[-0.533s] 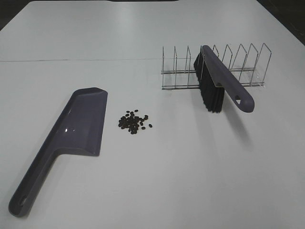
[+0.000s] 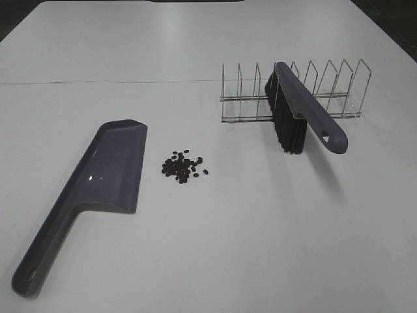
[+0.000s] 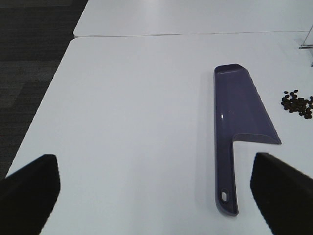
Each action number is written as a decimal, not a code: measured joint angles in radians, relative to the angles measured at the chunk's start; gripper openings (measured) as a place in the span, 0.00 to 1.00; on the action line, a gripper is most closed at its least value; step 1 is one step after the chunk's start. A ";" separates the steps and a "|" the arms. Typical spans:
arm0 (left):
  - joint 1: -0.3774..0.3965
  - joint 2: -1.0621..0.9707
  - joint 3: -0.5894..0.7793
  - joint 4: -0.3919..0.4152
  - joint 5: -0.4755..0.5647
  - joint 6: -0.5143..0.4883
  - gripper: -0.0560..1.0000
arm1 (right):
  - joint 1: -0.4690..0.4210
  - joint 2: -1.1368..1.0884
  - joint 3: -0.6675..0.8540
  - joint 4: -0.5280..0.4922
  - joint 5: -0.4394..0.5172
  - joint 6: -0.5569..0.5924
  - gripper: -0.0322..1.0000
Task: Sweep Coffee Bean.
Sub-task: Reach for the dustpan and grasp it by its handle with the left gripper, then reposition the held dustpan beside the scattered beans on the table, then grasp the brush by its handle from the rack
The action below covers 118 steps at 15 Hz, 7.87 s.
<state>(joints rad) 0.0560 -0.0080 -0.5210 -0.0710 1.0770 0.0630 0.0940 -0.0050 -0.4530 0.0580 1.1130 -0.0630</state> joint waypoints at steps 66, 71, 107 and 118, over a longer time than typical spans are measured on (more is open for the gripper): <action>-0.352 1.683 -0.372 0.071 -0.253 -0.254 0.98 | 0.000 0.000 0.000 -0.002 0.000 0.001 0.64; -0.352 1.798 -0.379 0.071 -0.393 -0.285 0.82 | 0.000 0.000 0.000 -0.002 0.000 0.001 0.64; -0.395 1.958 -0.450 0.023 -0.435 -0.276 0.38 | 0.000 0.000 0.000 0.013 0.000 0.001 0.64; -0.395 1.956 -0.438 0.004 -0.429 -0.216 0.38 | 0.000 0.185 -0.031 0.013 -0.011 0.021 0.73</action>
<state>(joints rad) -0.3390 1.9480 -0.9590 -0.0670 0.6480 -0.1530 0.0940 0.1800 -0.4840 0.0710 1.1020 -0.0420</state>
